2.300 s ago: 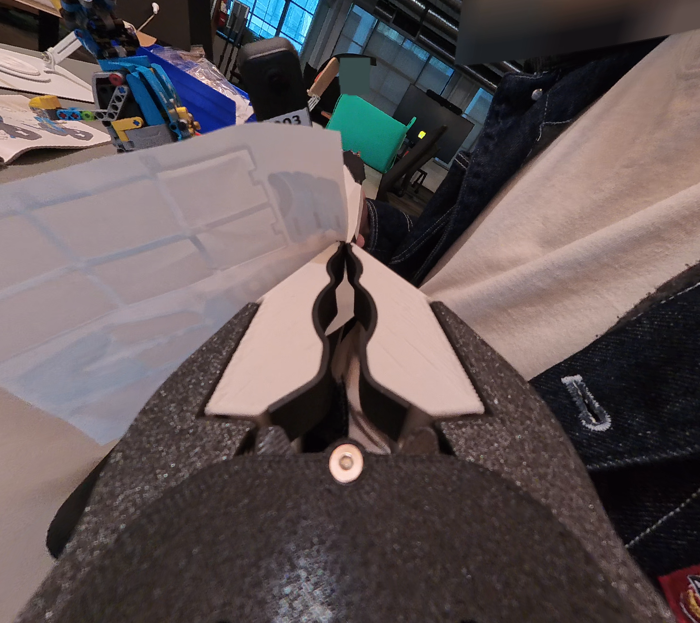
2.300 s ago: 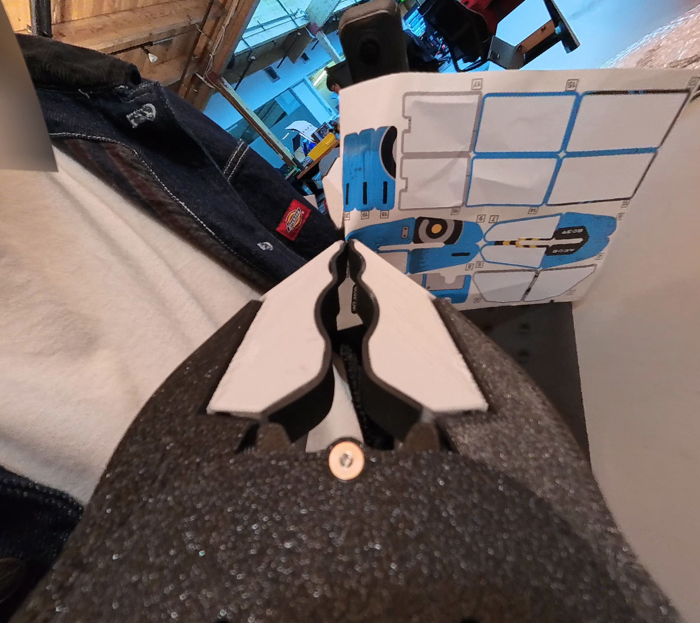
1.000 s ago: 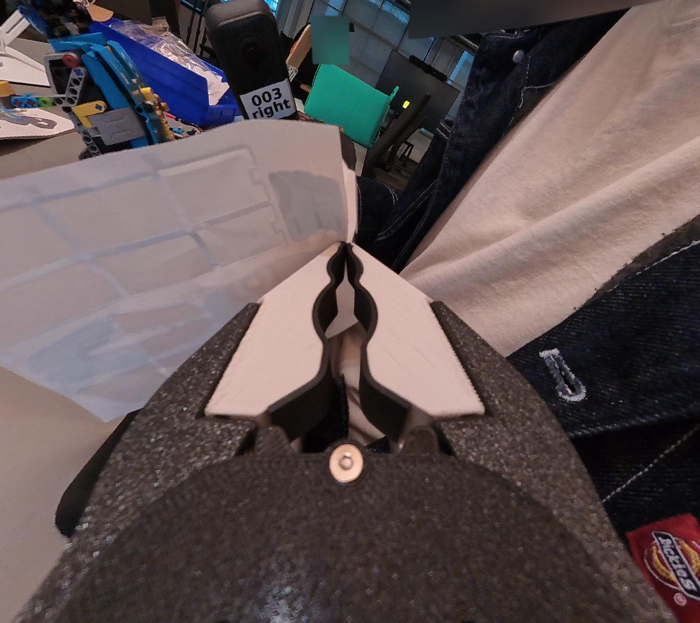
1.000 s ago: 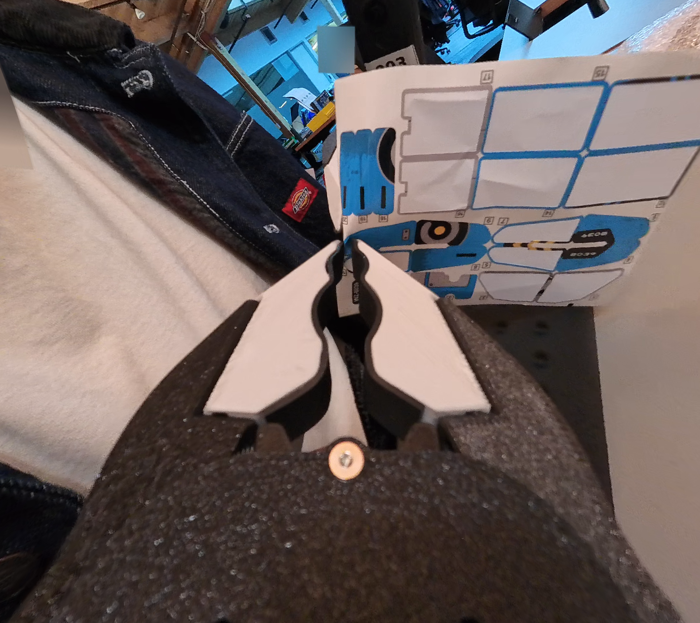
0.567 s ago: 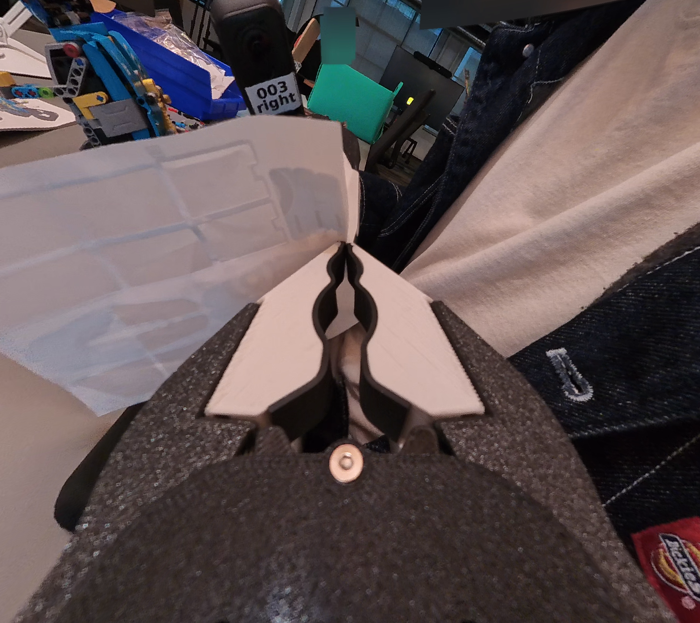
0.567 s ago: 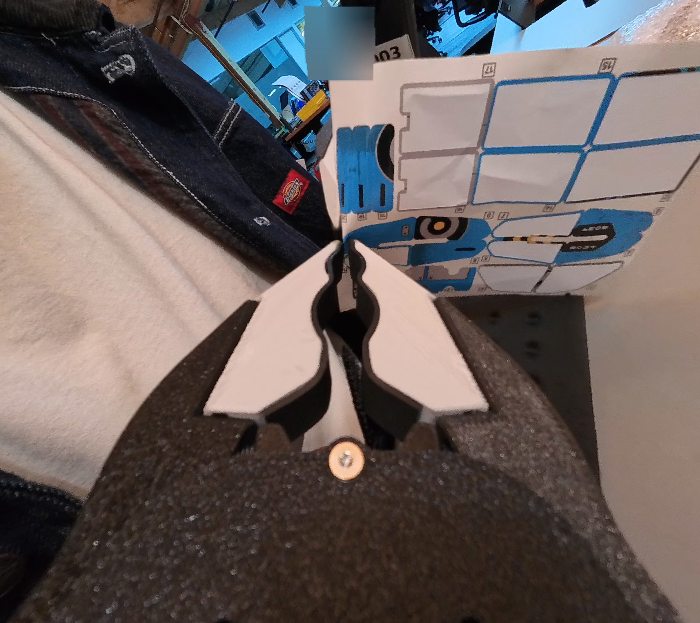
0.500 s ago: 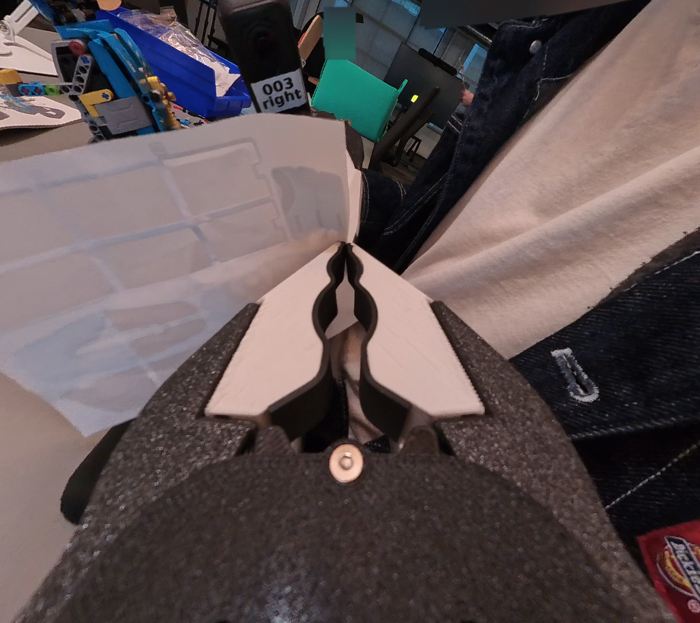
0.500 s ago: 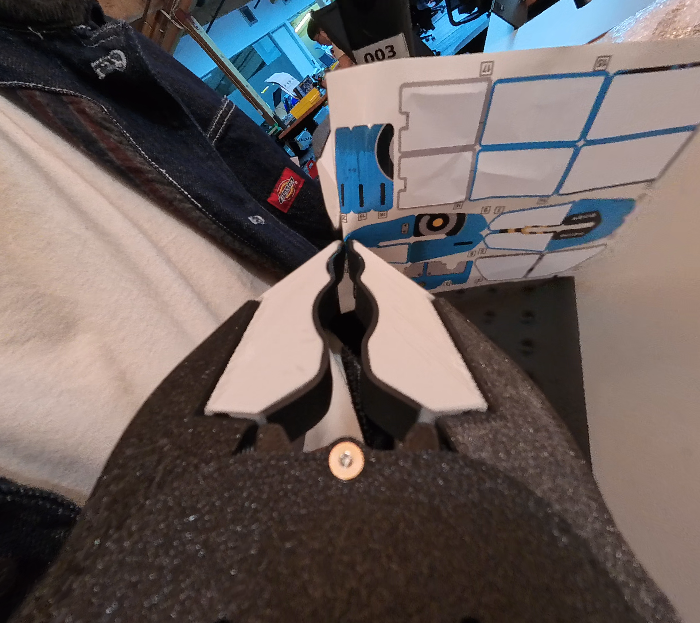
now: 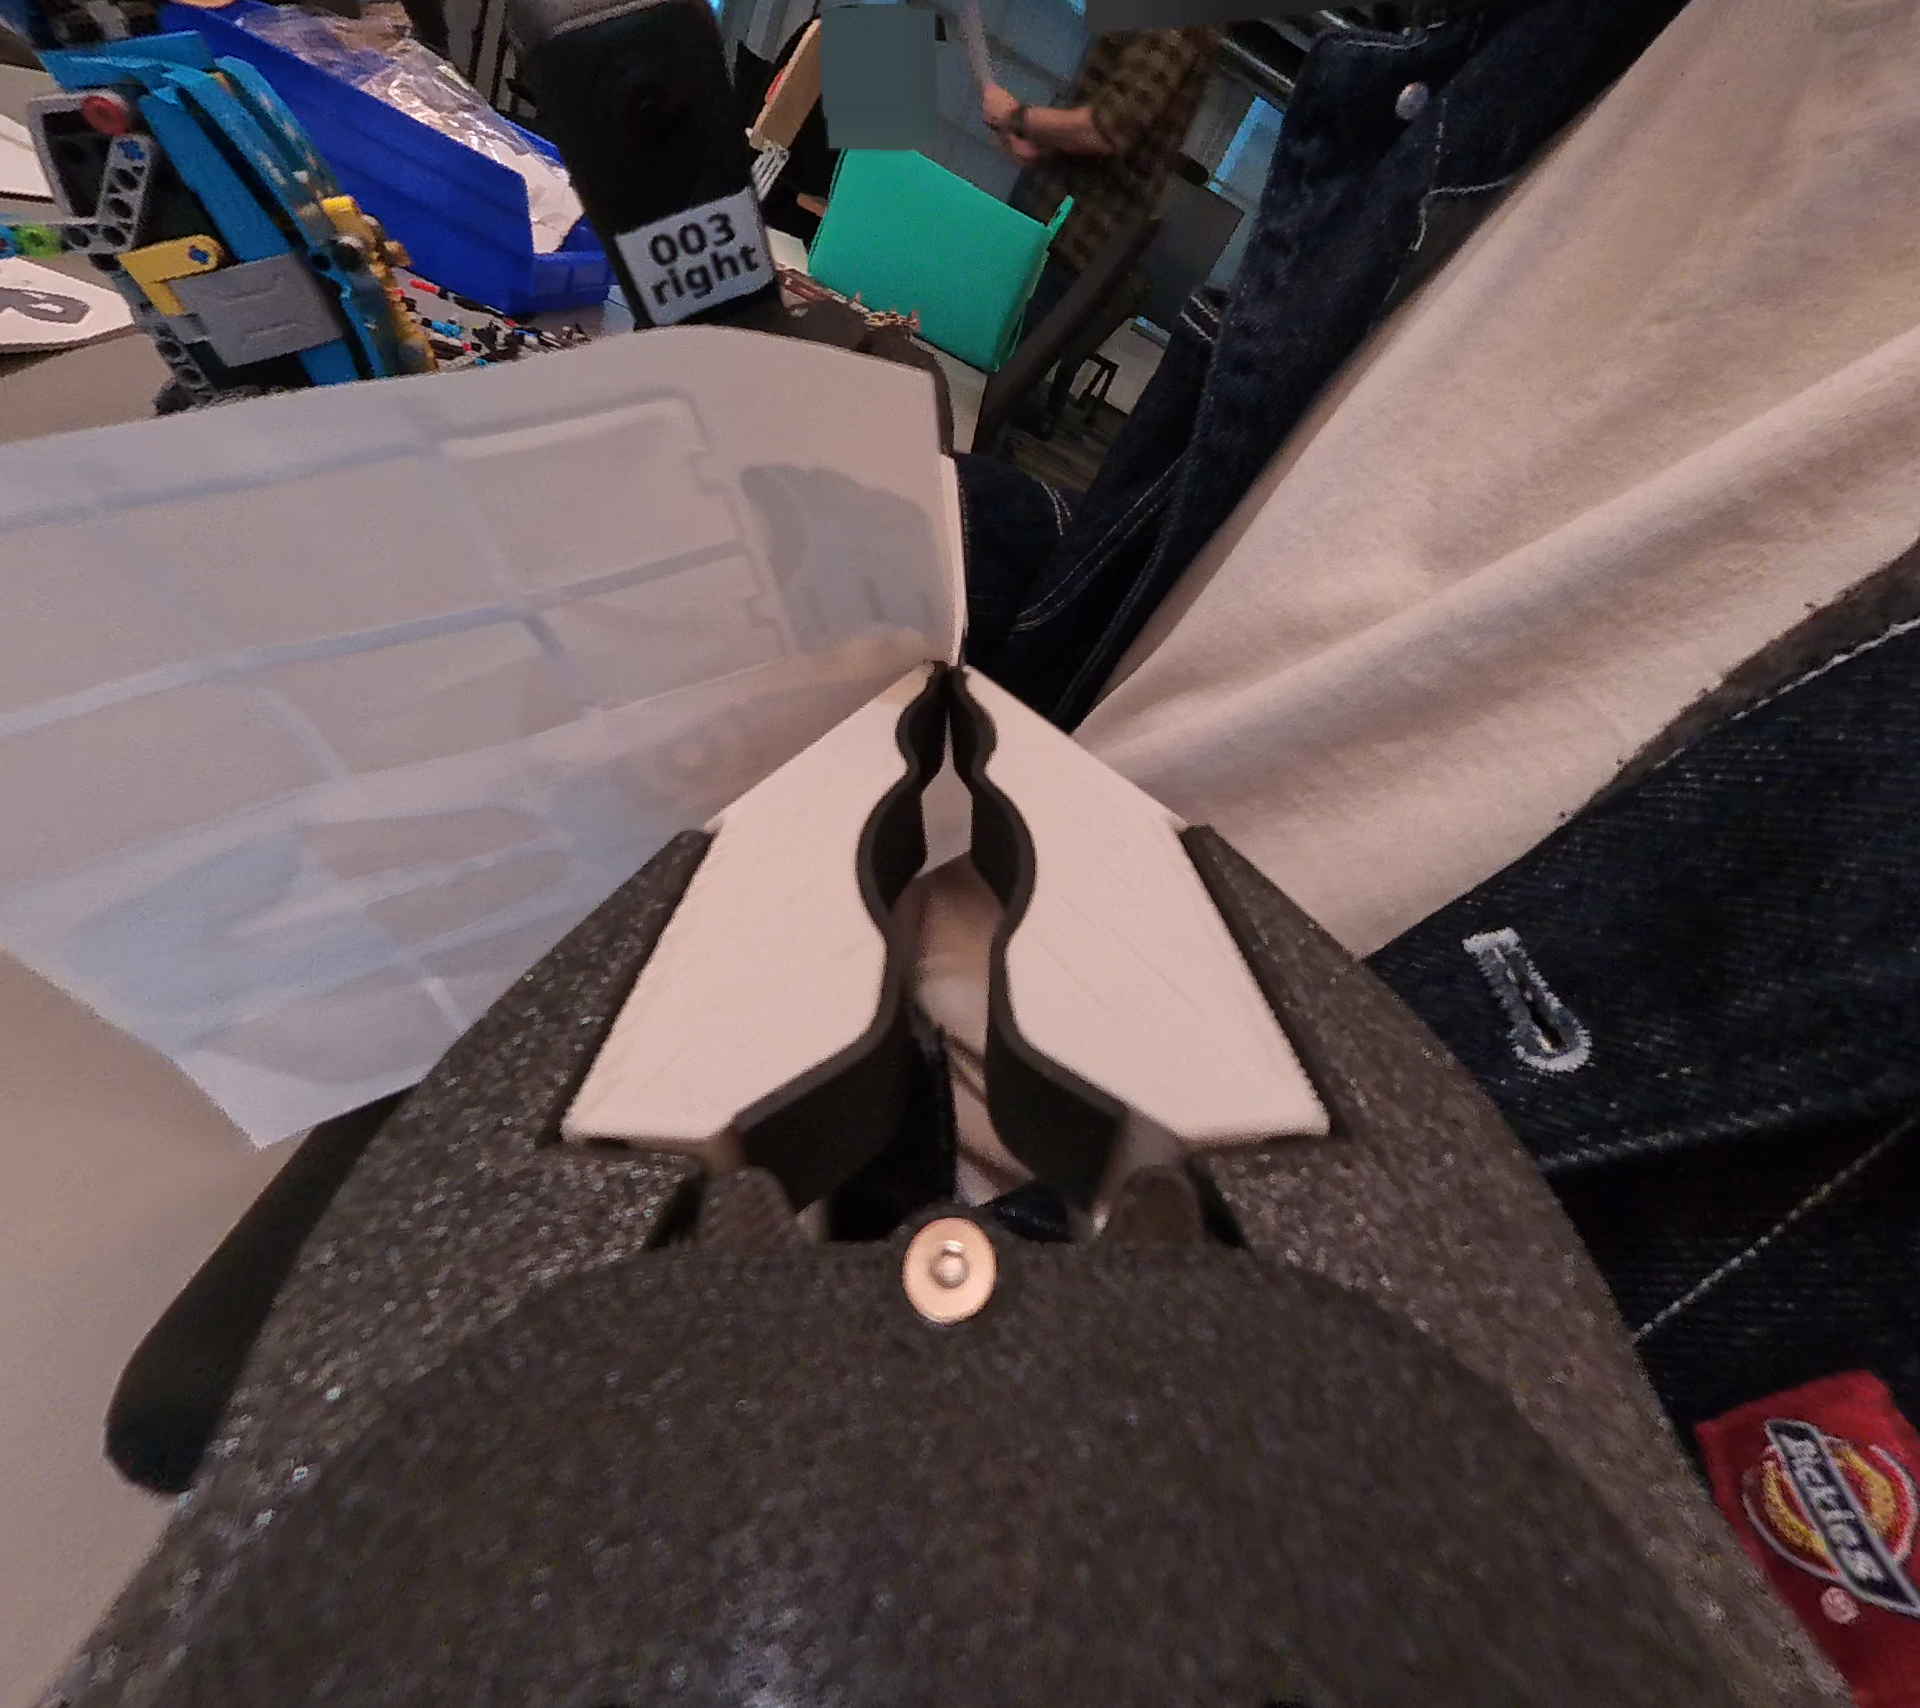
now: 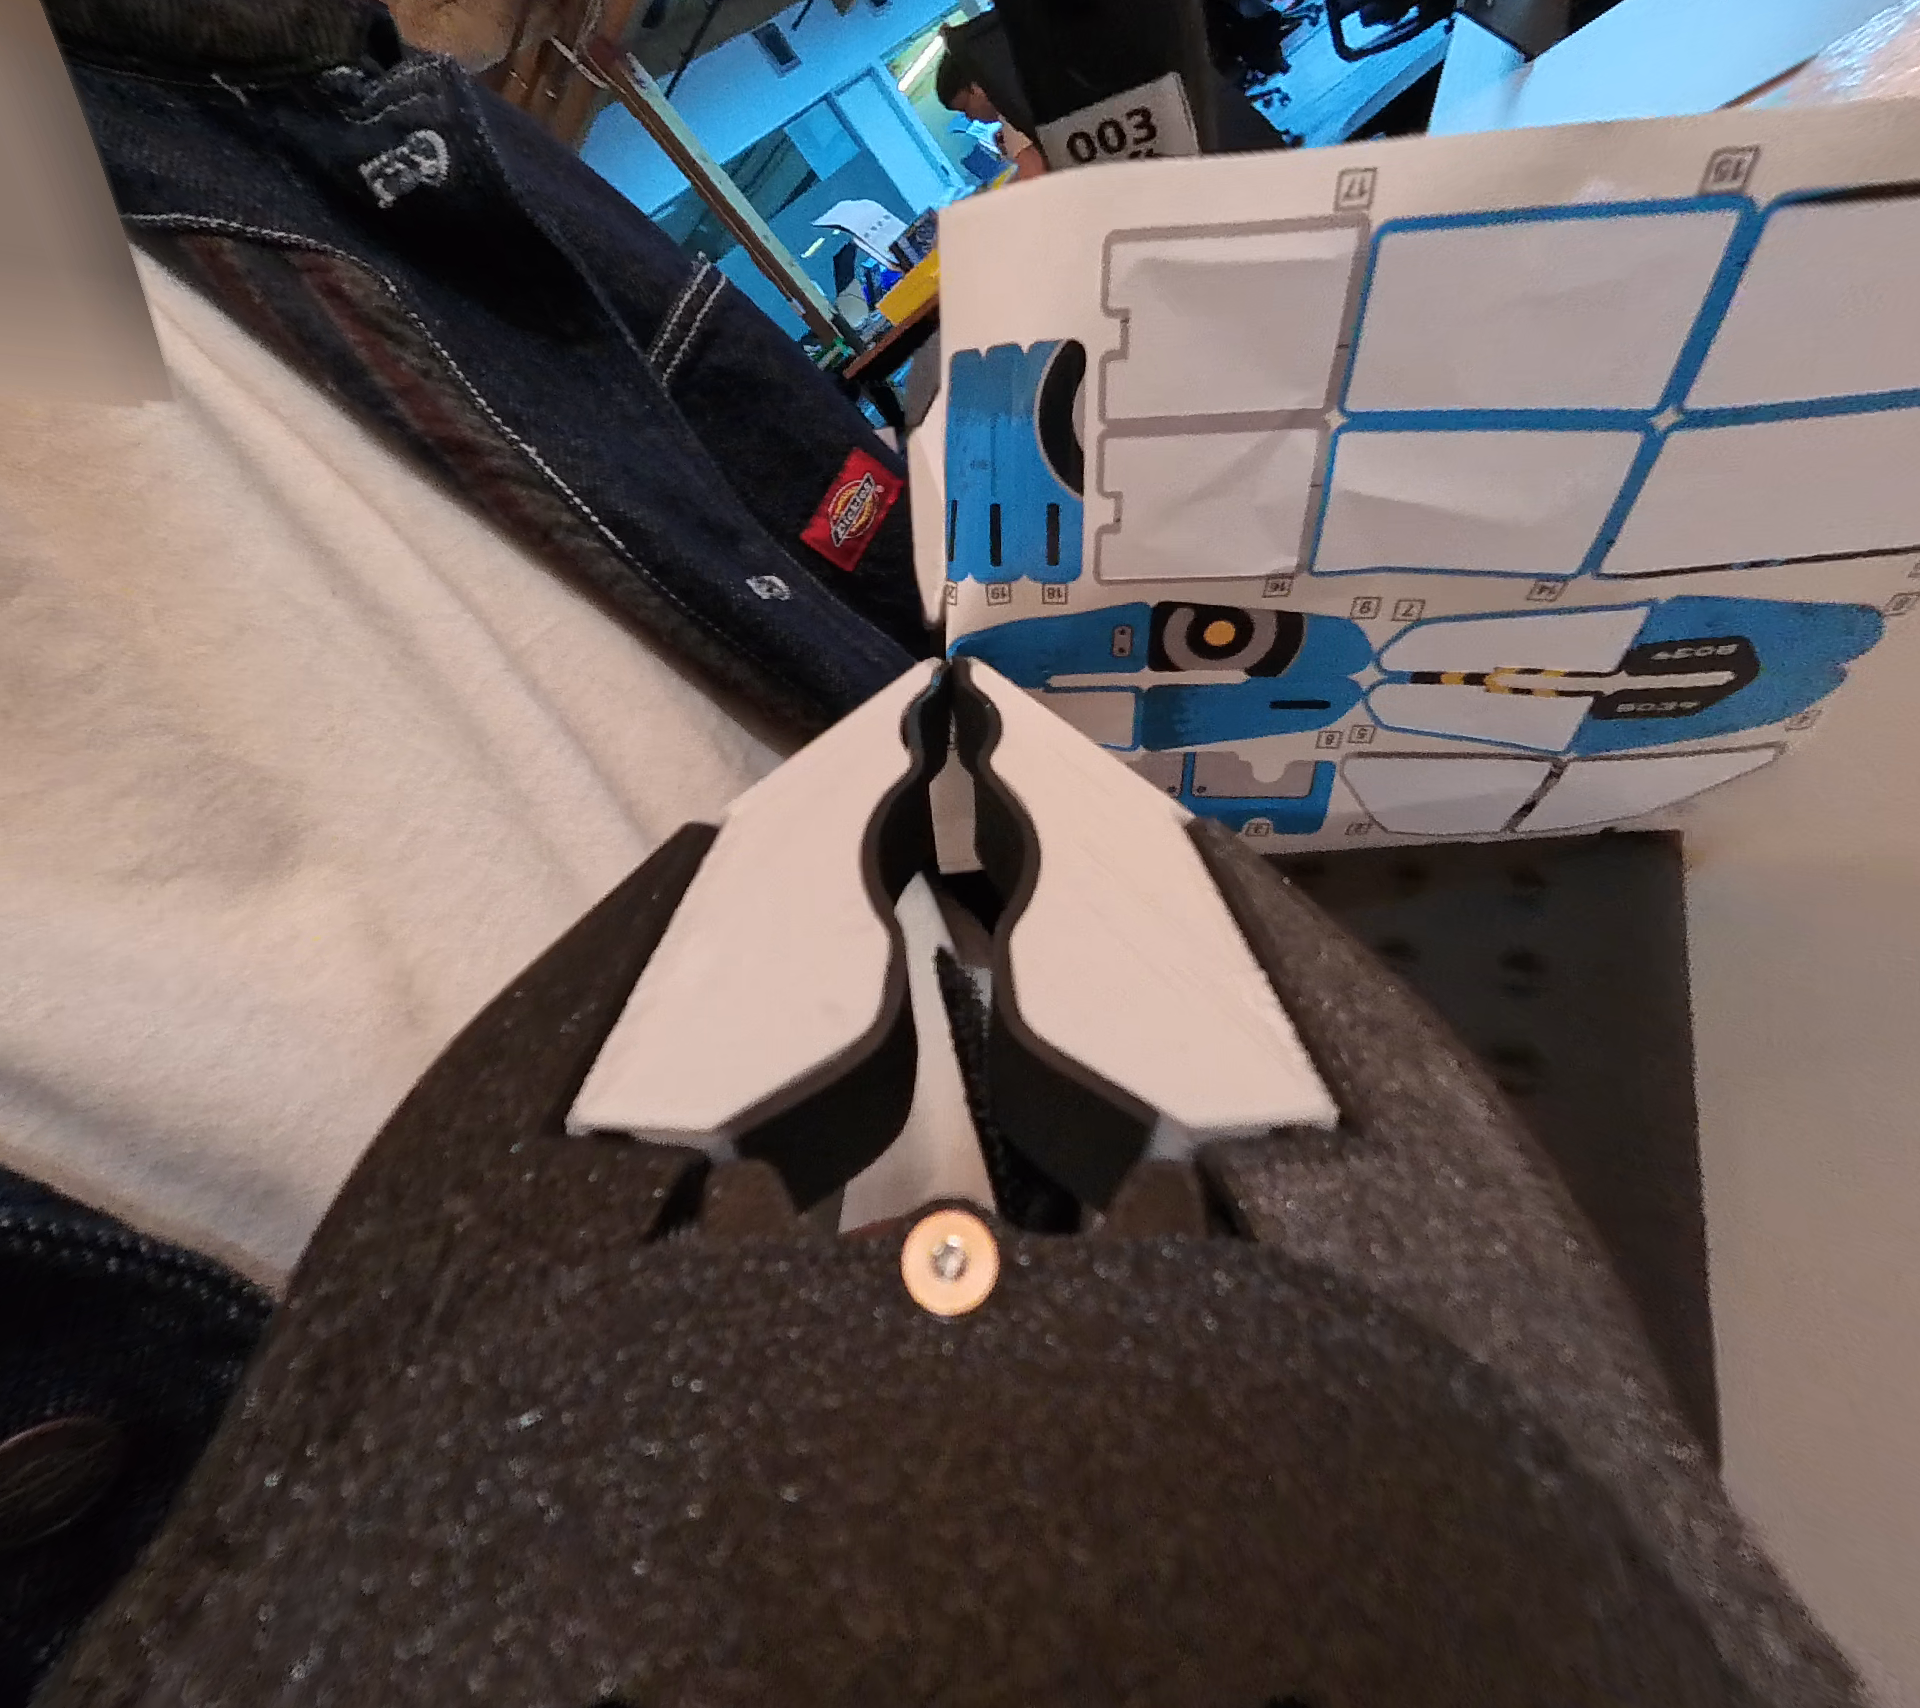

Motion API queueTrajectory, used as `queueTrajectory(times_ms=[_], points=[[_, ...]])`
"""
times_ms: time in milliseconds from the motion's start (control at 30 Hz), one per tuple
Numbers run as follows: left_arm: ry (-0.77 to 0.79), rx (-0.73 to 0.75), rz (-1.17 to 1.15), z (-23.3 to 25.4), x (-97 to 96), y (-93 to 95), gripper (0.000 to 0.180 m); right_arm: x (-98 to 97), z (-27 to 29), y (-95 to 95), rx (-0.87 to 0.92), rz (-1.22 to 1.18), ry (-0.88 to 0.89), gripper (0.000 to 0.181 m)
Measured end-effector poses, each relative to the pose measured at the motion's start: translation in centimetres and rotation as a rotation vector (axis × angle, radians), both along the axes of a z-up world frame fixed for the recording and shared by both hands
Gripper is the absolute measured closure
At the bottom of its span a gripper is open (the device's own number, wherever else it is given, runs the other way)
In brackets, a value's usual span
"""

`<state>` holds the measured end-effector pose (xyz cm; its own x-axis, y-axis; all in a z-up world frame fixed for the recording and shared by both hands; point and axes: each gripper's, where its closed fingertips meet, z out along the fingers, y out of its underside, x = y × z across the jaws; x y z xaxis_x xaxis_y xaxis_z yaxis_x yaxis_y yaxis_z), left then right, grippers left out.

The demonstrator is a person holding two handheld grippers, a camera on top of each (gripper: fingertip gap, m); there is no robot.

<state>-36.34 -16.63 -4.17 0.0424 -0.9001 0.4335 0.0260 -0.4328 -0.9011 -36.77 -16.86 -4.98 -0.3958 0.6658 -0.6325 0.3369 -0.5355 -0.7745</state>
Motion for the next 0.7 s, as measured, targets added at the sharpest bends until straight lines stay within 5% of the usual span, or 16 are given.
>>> queueTrajectory(times_ms=[367,700], points=[[-0.027,-0.008,0.004,0.4,-0.6,0.0,0.180,0.3,0.3,0.5,-0.011,-0.012,0.017,0.181],[0.023,-0.105,0.175,-1.7,-4.0,3.2,0.180,1.0,0.8,5.1,0.091,-0.263,-0.028,0.181]])
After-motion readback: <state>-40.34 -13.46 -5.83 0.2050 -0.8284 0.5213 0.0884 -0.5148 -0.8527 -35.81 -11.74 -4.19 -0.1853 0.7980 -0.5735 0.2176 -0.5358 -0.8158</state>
